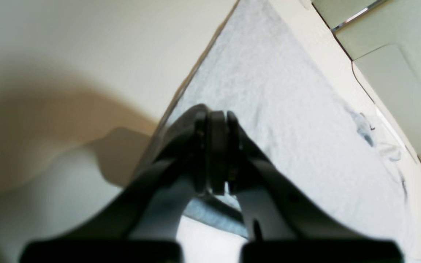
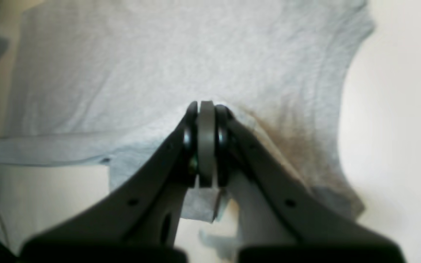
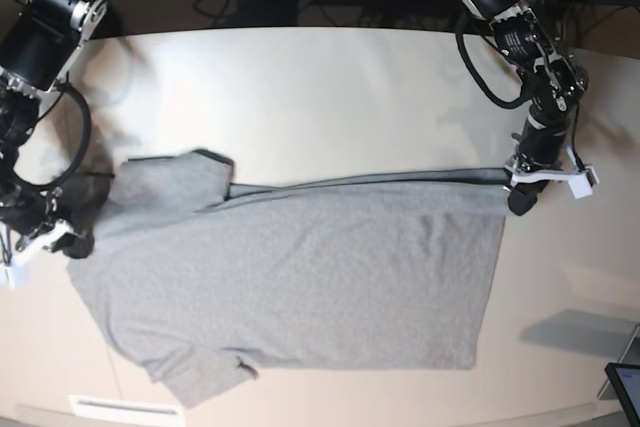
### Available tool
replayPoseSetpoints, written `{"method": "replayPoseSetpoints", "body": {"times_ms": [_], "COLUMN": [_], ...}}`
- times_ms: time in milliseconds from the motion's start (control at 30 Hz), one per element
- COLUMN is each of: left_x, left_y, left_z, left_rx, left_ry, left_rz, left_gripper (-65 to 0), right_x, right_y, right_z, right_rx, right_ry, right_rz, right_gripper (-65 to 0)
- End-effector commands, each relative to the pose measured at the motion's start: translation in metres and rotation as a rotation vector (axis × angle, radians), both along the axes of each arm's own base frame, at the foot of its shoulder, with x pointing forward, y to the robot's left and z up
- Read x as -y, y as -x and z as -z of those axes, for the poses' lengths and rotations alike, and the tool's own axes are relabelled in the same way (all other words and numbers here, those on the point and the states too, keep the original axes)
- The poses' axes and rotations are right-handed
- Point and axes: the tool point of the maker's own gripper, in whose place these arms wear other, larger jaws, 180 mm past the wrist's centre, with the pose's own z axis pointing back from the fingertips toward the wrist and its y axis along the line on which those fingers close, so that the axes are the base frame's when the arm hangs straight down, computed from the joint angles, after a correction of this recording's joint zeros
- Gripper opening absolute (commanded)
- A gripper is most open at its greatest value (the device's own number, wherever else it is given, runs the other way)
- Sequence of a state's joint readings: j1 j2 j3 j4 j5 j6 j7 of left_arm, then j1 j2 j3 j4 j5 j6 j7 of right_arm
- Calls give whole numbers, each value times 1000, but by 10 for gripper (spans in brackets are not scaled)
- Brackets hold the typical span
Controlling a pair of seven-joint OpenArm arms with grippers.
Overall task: Fold the T-shirt properly
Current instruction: 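Lower the folded edge, open both grippers and raise them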
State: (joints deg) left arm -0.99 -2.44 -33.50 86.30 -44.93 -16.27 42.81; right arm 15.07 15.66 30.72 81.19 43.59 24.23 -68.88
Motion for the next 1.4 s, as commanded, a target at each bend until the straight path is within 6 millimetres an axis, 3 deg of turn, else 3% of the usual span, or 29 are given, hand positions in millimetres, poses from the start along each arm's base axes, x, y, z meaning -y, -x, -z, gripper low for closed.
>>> {"method": "replayPoseSetpoints", "body": {"times_ms": [0, 200, 333, 400, 600, 800, 933, 1200, 1367], "left_x": [-8, -10, -9, -9, -18, -22, -23, 16, 18], "left_y": [-11, -25, -28, -29, -33, -39, -42, -60, -62], "left_z": [-19, -10, -1, 0, 4, 2, 21, 37, 35], "left_rx": [62, 52, 38, 35, -28, -38, -84, -138, -135], "left_ry": [-18, 28, 53, 53, -106, -146, -118, -302, -315], "left_rz": [-13, -18, -21, -22, -29, -32, -26, 126, 136], "left_gripper": [-650, -650, -650, -650, -650, -650, -650, -650, -650], "right_x": [8, 10, 10, 2, -14, -15, -14, -4, -2], "right_y": [-12, -17, -17, -21, -34, -32, -34, -34, -34], "right_z": [-23, -27, -10, -2, 2, 22, 22, 21, 20], "right_rx": [73, 82, 47, 39, 81, 32, 37, 35, 35], "right_ry": [22, 30, -11, -12, 33, 4, -1, 16, 19], "right_rz": [7, 11, 28, 5, -52, -43, -36, -23, -21], "right_gripper": [-650, -650, -650, -650, -650, -650, -650, -649, -633]}}
